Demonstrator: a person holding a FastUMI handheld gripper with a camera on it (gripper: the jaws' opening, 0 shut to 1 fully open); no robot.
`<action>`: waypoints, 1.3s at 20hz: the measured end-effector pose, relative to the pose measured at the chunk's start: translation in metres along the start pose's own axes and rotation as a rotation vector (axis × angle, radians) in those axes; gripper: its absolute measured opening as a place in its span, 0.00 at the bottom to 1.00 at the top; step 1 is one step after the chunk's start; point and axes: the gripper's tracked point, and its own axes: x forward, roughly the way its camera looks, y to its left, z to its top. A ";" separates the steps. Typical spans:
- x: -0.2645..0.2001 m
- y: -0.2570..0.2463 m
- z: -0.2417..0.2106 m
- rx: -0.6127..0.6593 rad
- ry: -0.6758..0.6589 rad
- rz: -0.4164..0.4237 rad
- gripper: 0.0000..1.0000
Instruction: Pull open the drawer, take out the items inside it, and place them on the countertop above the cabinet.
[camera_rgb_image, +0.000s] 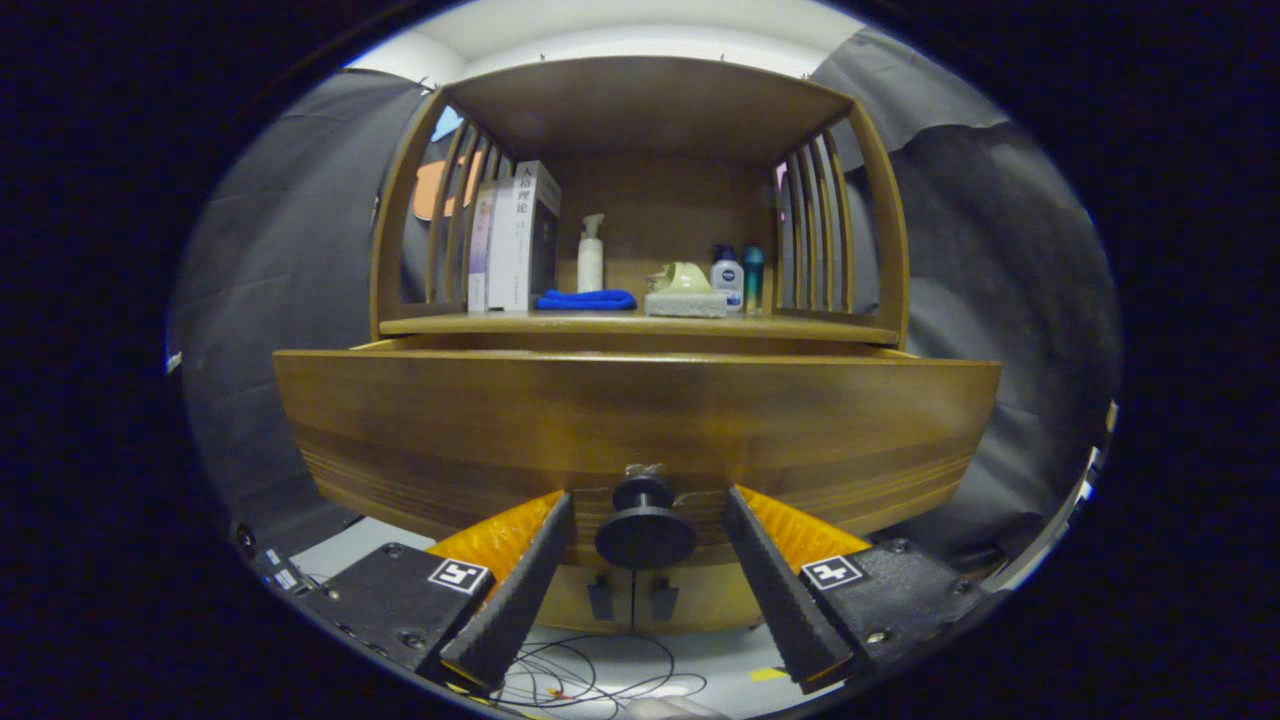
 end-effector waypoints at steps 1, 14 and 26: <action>0.003 0.001 -0.002 0.003 0.021 0.000 1.00; 0.069 0.005 0.017 -0.009 0.039 -0.013 0.99; 0.106 0.002 0.025 -0.017 0.012 0.002 1.00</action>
